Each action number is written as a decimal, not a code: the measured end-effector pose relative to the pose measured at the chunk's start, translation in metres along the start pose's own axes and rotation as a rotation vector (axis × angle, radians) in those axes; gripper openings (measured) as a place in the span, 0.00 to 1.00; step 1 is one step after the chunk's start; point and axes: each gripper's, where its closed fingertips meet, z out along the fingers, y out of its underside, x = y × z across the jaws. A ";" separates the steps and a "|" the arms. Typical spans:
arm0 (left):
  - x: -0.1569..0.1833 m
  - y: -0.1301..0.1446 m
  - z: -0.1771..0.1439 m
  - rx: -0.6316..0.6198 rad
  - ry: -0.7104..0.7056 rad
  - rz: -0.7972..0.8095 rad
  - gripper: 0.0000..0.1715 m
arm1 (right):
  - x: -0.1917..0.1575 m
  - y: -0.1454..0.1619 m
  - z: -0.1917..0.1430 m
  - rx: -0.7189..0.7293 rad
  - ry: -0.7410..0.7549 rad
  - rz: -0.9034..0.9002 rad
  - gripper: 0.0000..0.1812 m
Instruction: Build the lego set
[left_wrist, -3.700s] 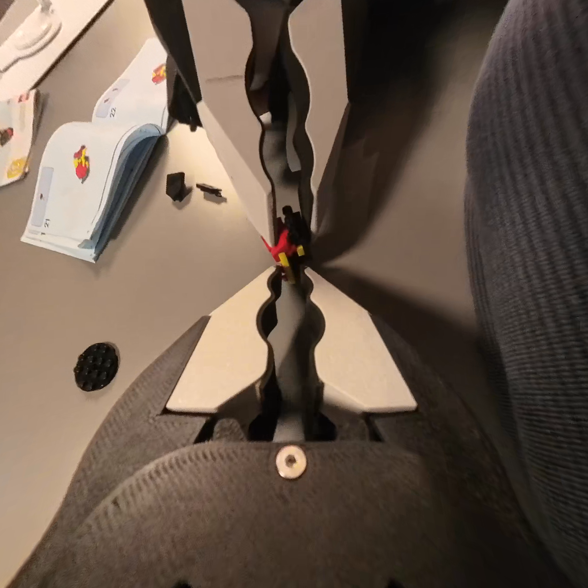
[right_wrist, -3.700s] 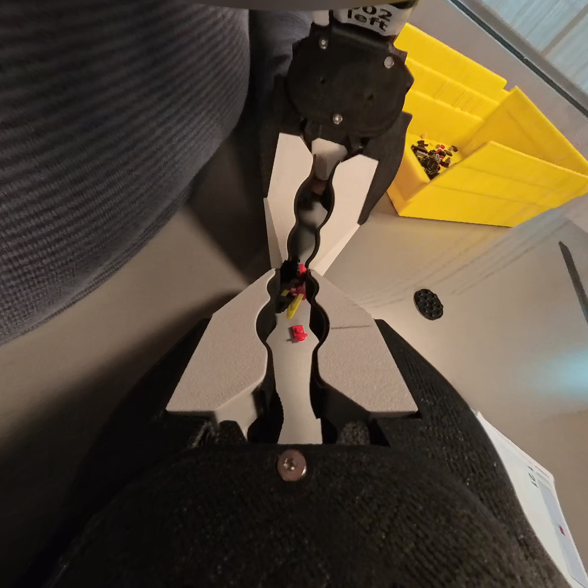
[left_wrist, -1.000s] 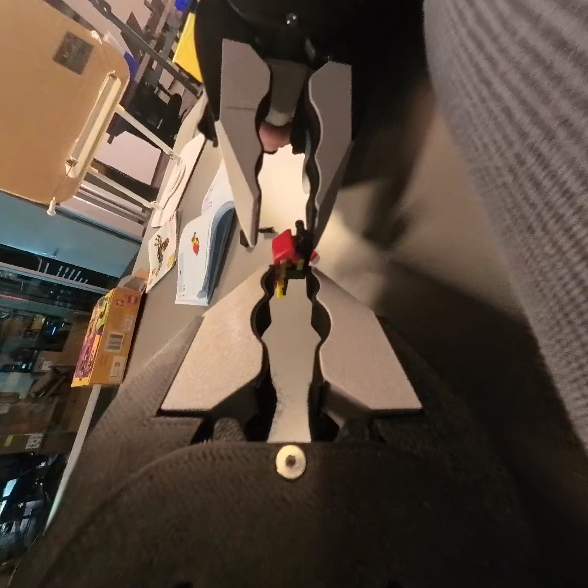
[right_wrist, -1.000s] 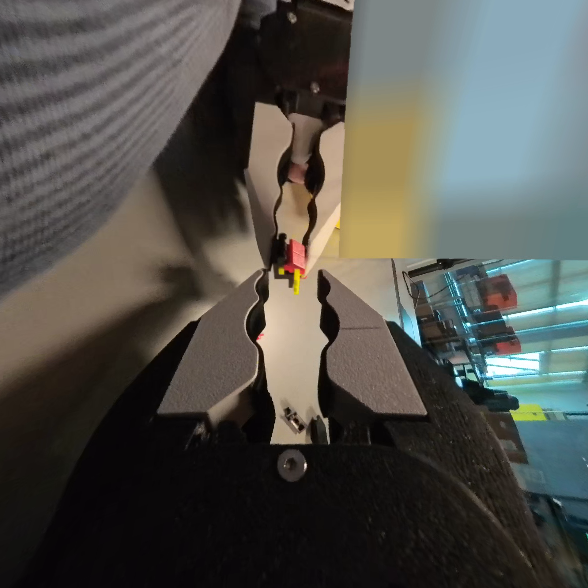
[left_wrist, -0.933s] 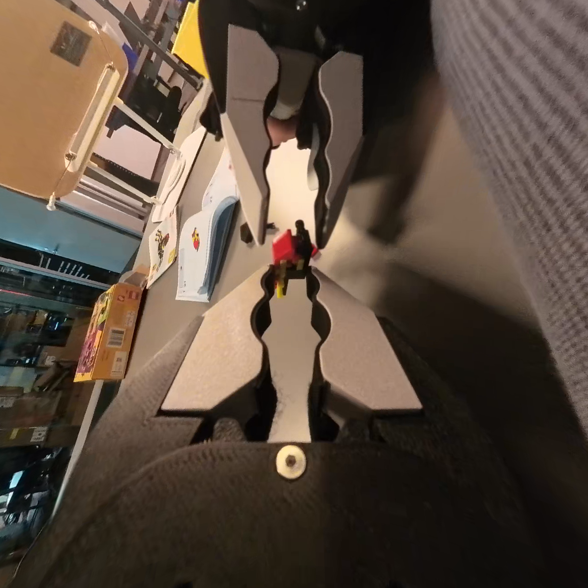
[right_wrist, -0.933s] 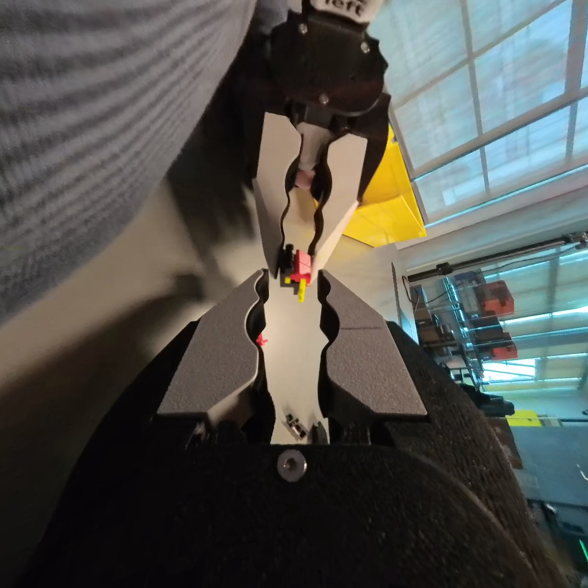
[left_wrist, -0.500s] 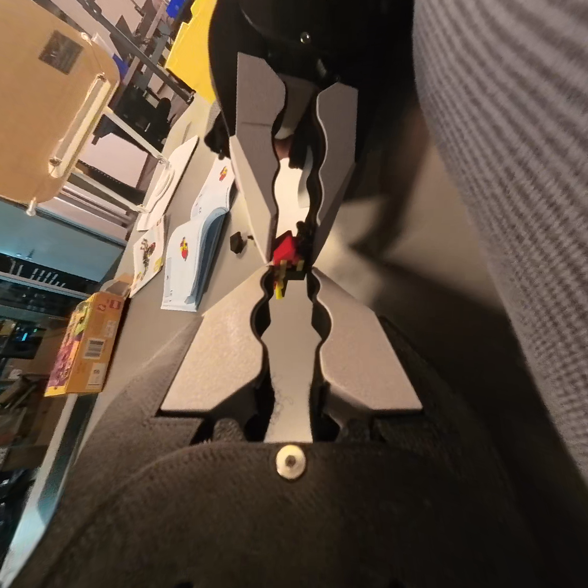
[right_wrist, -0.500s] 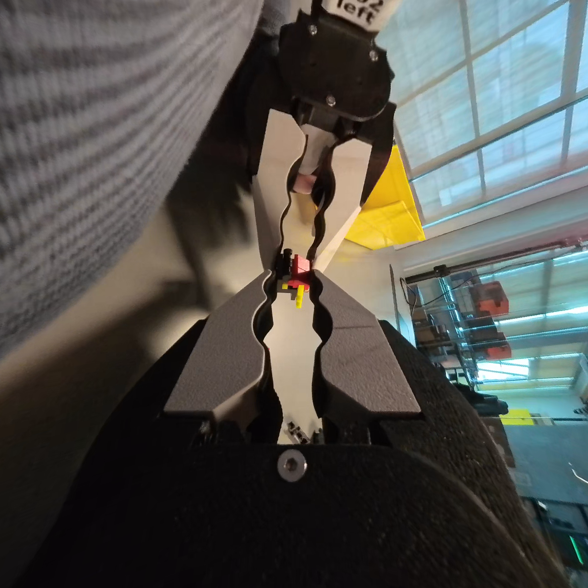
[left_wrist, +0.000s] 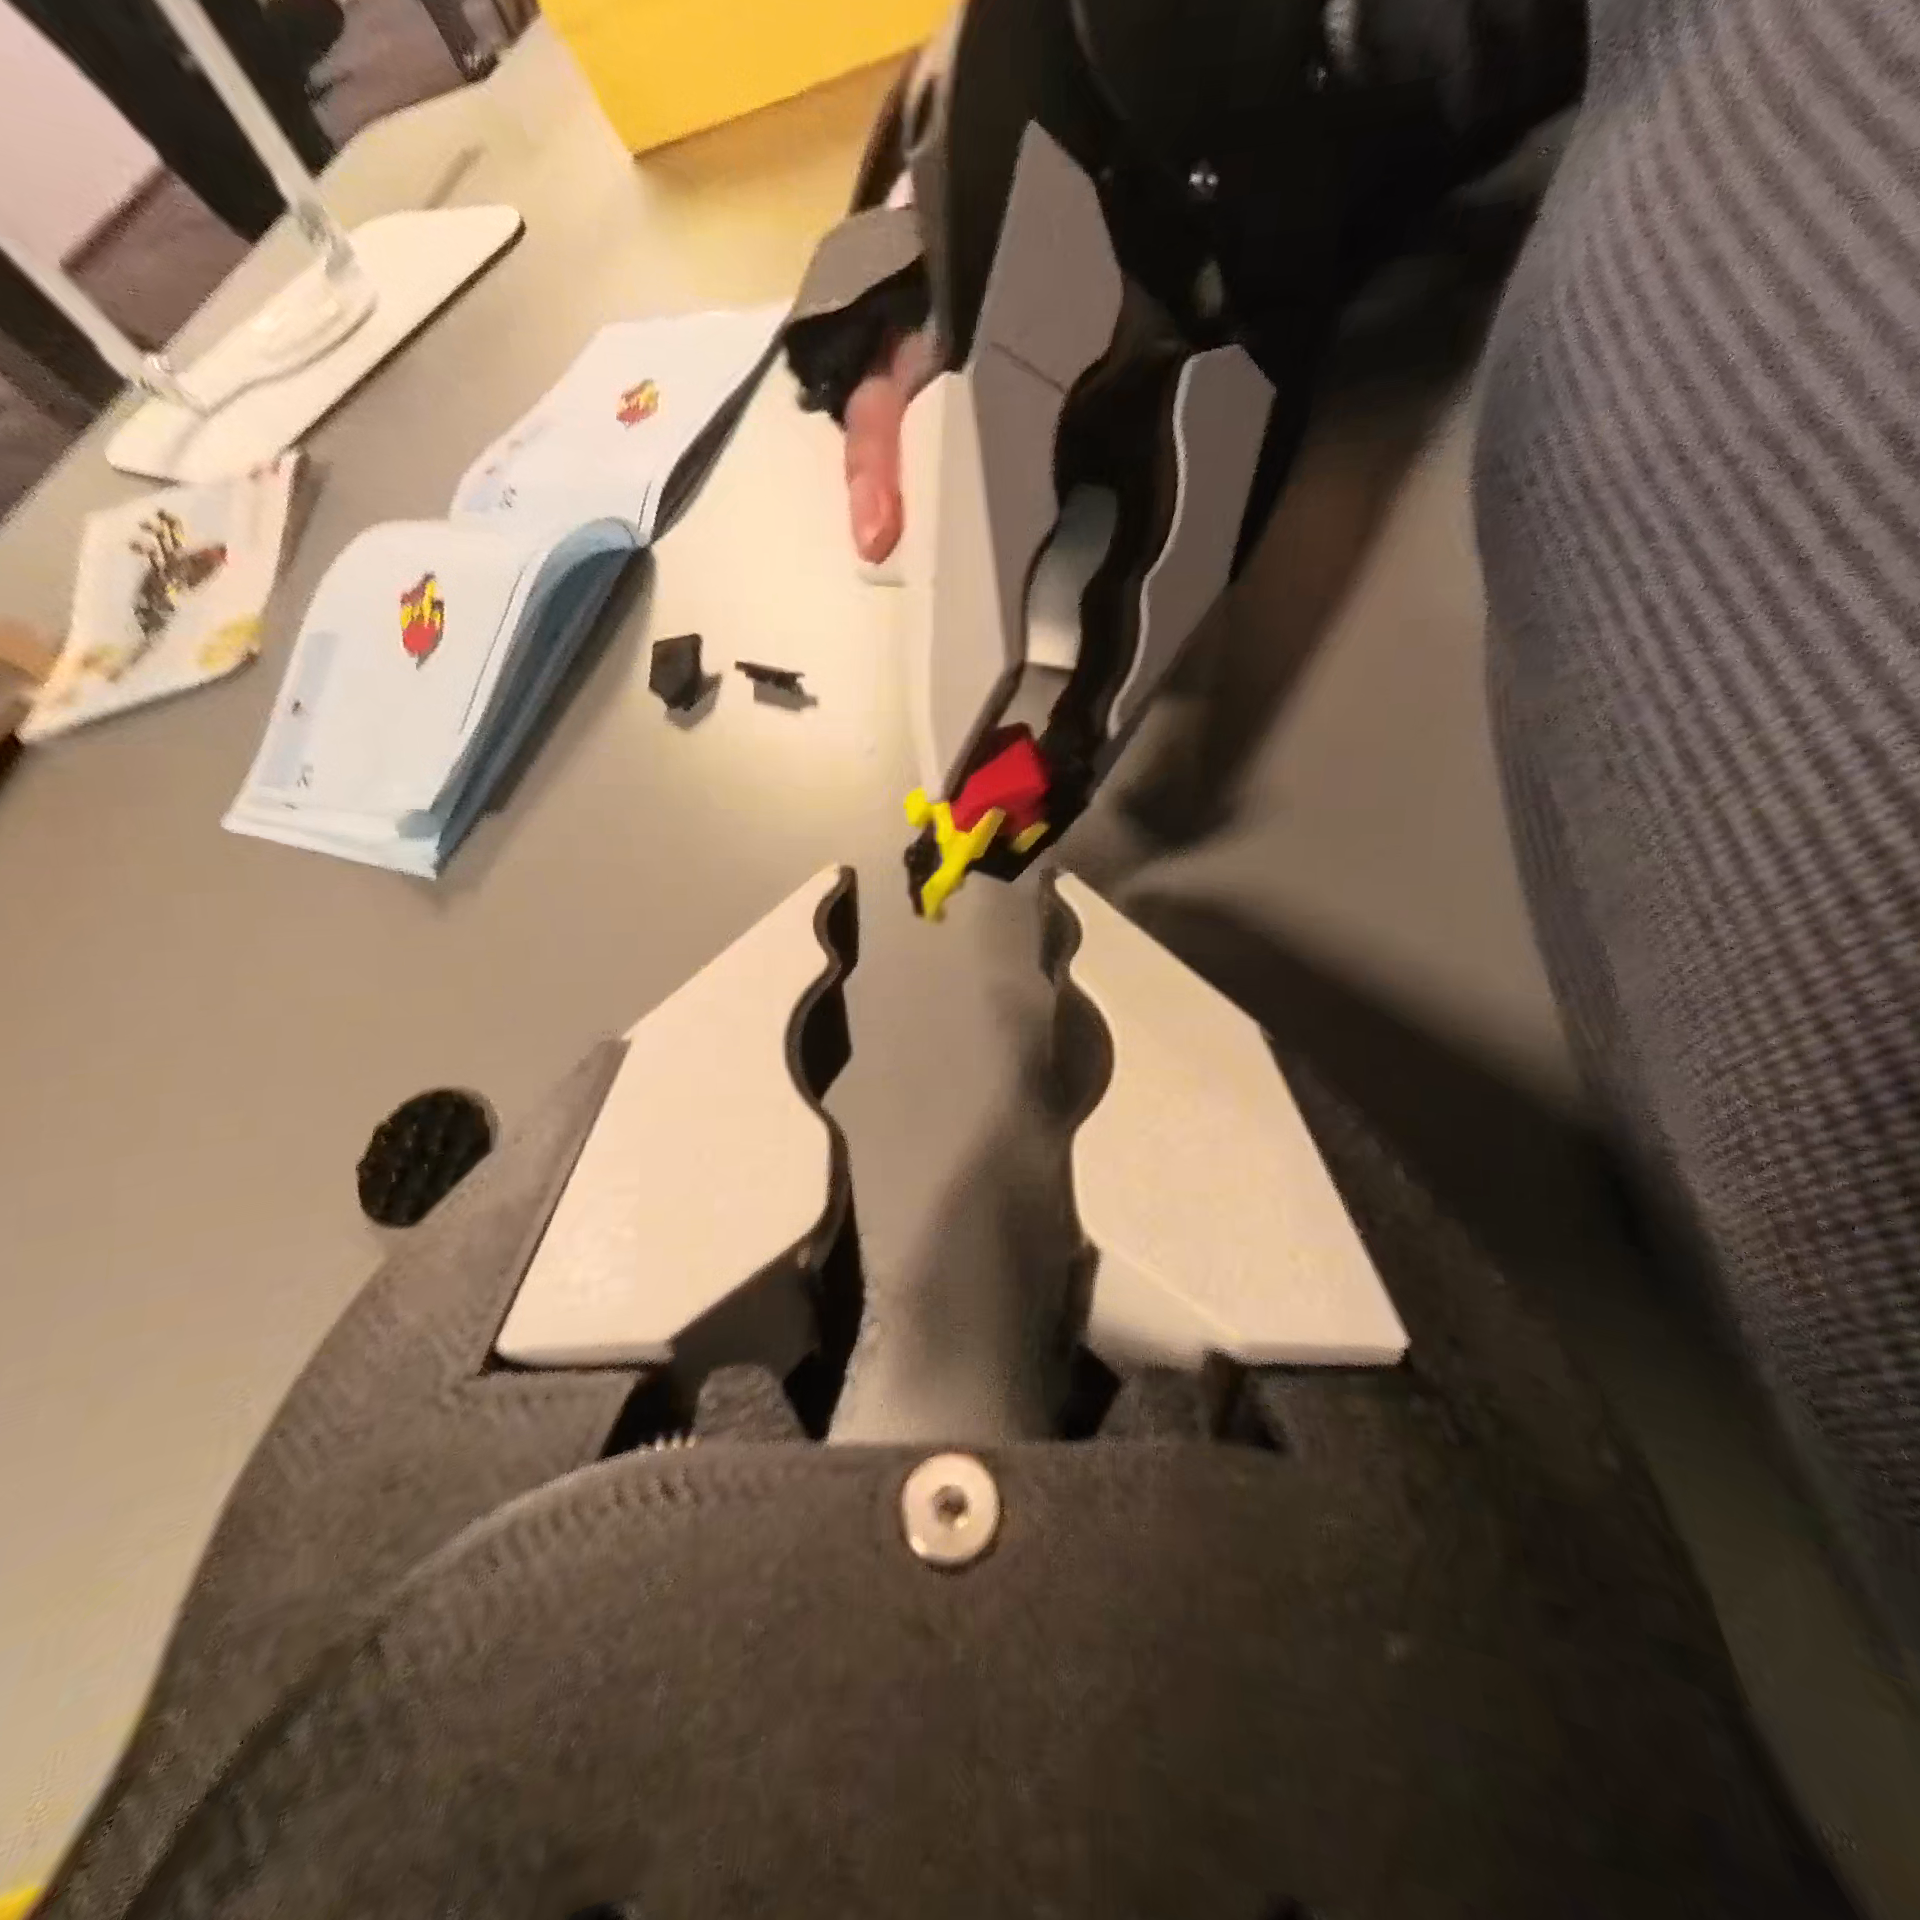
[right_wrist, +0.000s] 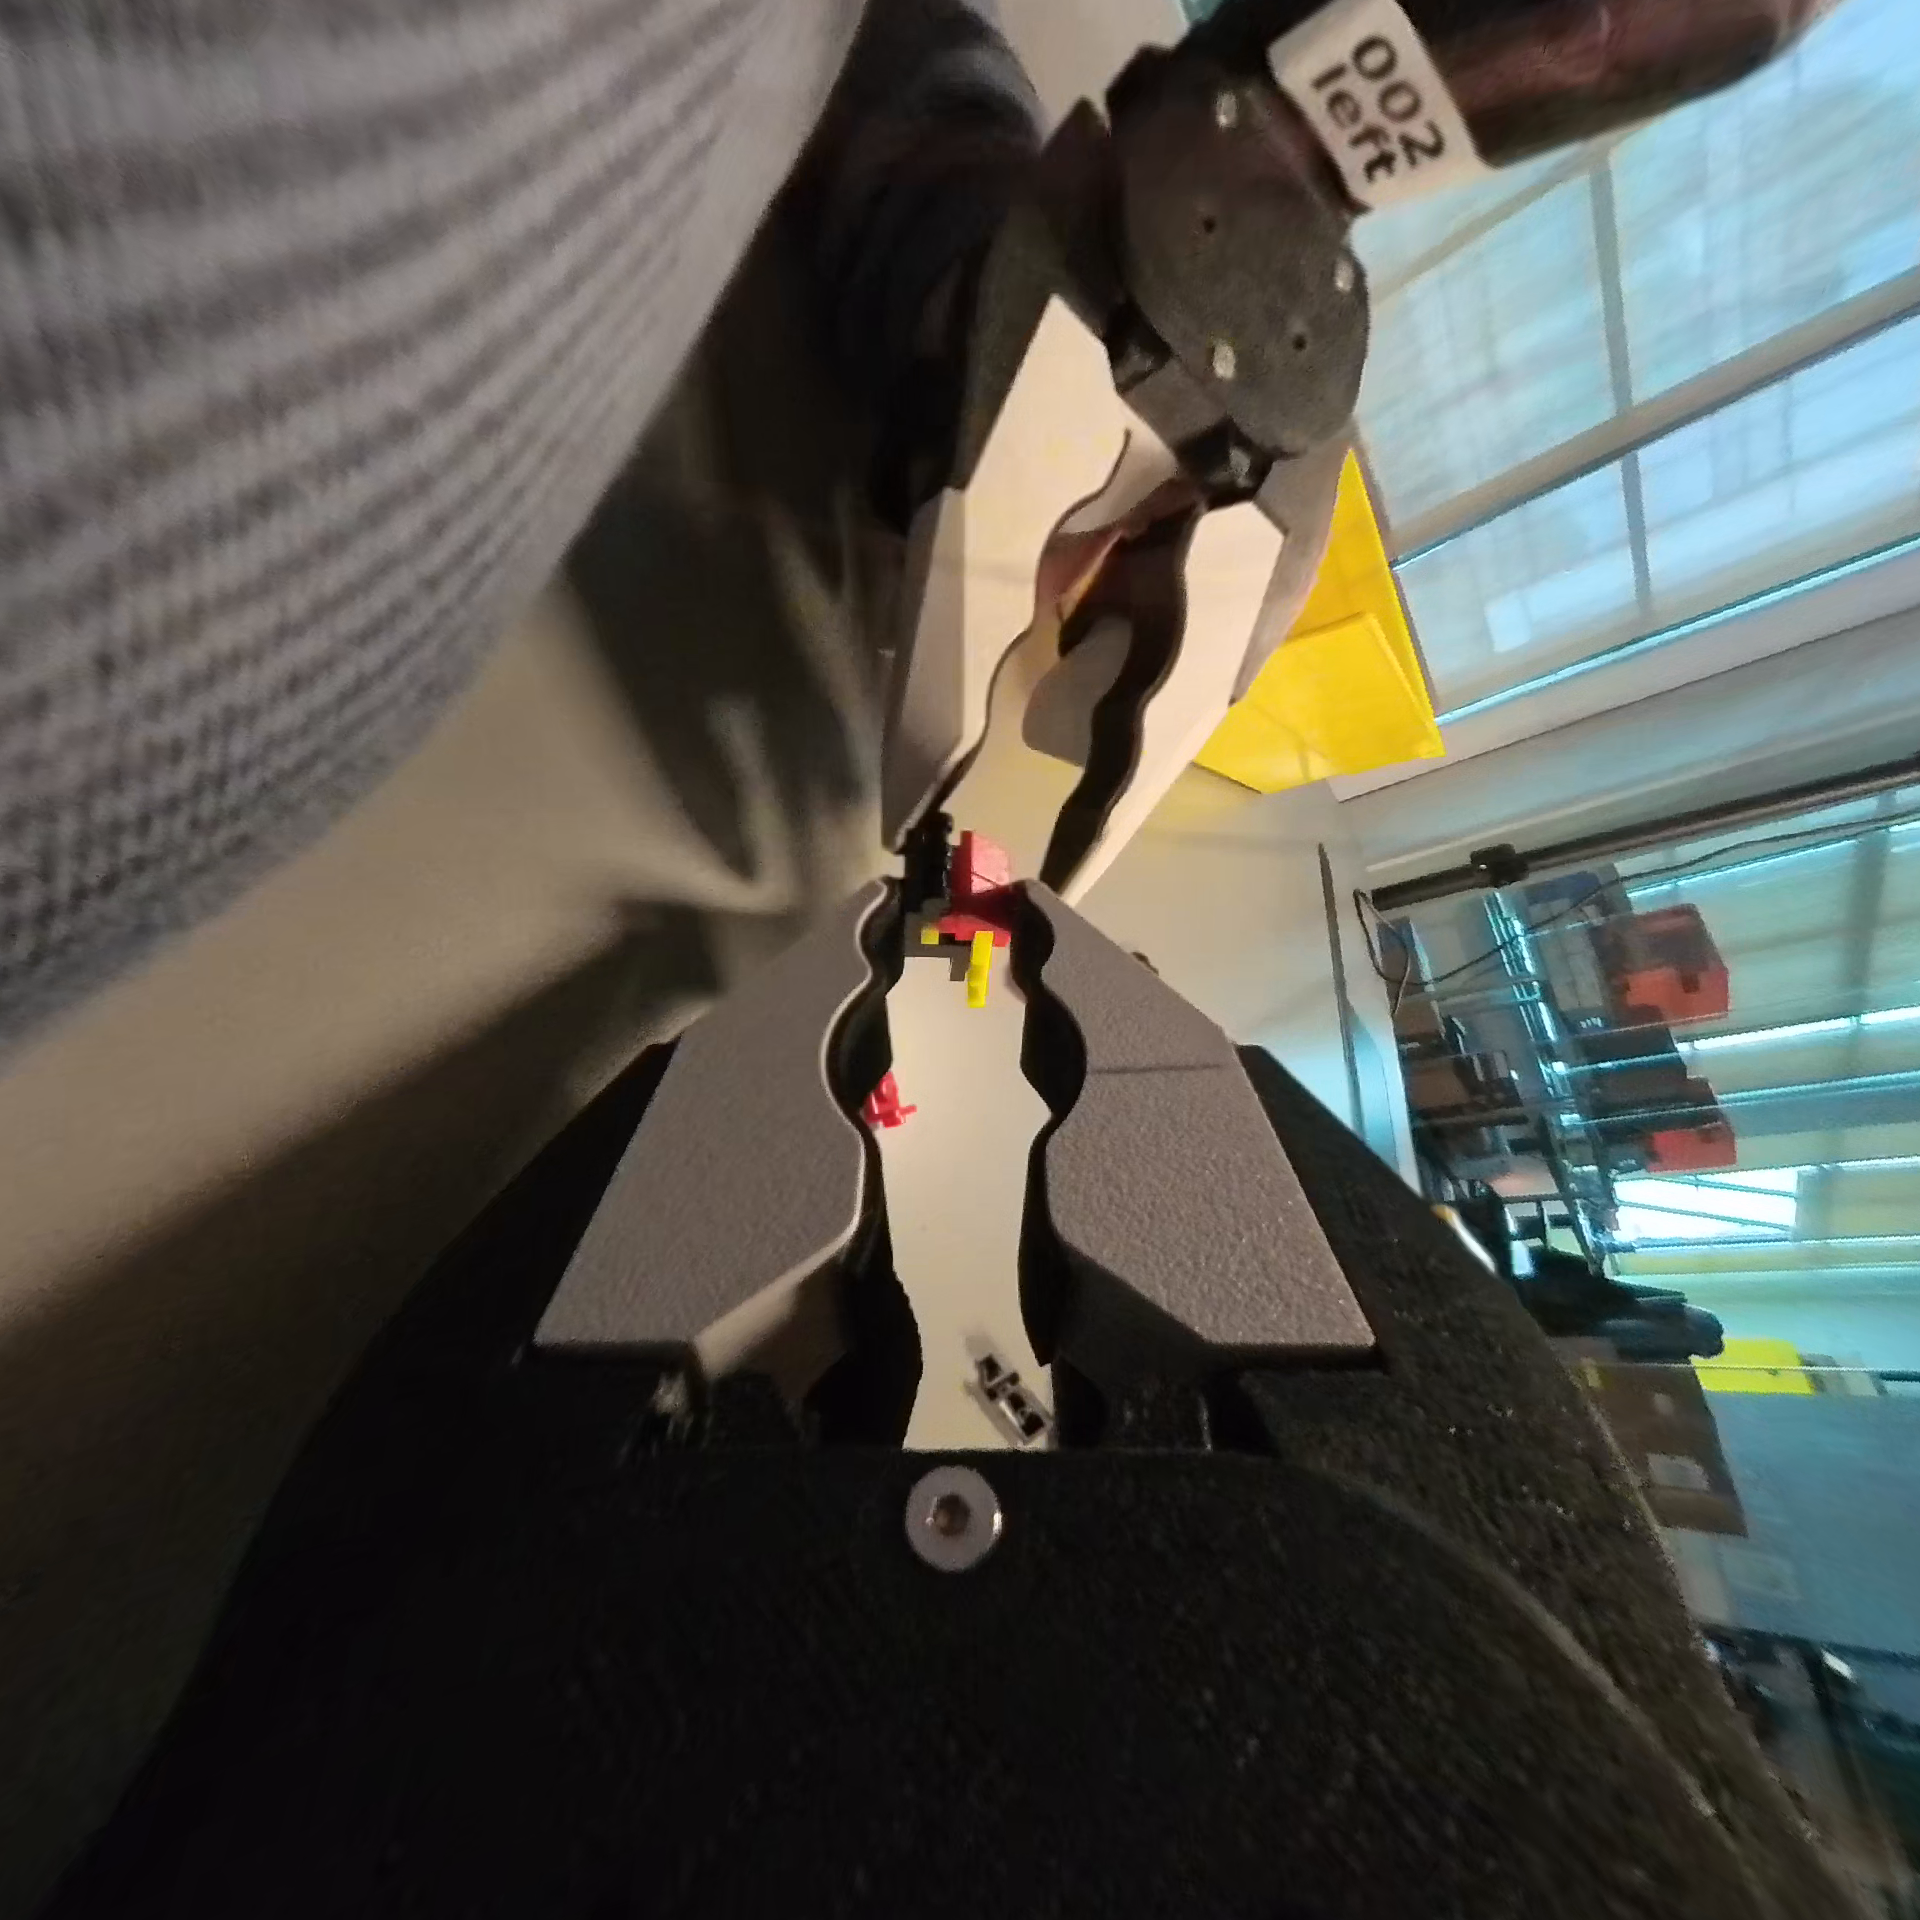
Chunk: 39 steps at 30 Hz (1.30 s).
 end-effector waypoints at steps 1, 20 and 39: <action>-0.003 0.002 -0.001 -0.008 0.002 -0.032 0.21 | 0.000 0.001 0.000 -0.002 0.001 0.001 0.10; -0.052 0.040 0.008 -0.190 -0.062 -0.224 0.10 | 0.009 0.010 0.003 0.002 0.038 -0.005 0.10; 0.027 0.027 -0.018 -0.083 0.514 0.021 0.00 | -0.023 -0.021 -0.005 0.164 -0.192 0.031 0.10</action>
